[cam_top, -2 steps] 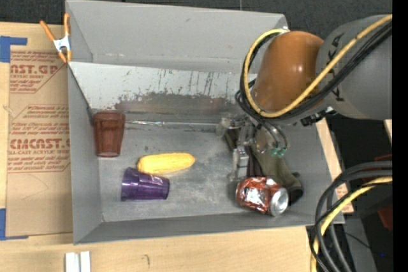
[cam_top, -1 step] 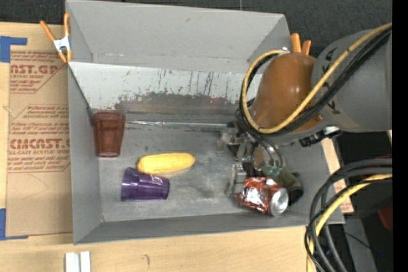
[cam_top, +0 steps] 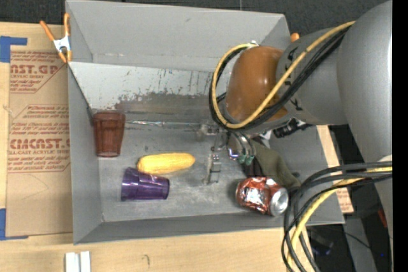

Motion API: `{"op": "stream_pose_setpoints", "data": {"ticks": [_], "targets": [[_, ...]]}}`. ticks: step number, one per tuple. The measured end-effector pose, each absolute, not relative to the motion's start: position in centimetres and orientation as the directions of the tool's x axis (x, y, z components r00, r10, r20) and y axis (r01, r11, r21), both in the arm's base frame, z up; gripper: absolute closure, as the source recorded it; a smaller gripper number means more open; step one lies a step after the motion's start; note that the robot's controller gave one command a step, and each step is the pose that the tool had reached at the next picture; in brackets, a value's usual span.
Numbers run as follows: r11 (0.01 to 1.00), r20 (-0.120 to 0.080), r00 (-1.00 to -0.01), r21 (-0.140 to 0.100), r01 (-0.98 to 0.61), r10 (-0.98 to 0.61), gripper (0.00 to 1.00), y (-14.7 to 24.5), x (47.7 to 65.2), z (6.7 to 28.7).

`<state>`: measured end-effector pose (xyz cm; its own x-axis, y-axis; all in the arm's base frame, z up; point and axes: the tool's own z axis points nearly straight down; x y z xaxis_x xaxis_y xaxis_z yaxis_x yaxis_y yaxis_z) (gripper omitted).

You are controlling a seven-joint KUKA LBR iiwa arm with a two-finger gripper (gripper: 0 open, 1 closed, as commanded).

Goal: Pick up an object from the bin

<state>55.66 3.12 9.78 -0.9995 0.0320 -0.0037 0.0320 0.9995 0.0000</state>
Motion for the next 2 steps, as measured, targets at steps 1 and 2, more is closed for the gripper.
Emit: {"op": "stream_pose_setpoints", "data": {"ticks": [1, 2], "targets": [[0.996, -0.005, -0.996, 0.001, -0.092, -0.092, 0.00, 4.5, 56.4, 8.2], [0.999, -0.002, -0.999, 0.000, -0.047, -0.047, 0.00, 7.8, 56.4, 7.5]]}}
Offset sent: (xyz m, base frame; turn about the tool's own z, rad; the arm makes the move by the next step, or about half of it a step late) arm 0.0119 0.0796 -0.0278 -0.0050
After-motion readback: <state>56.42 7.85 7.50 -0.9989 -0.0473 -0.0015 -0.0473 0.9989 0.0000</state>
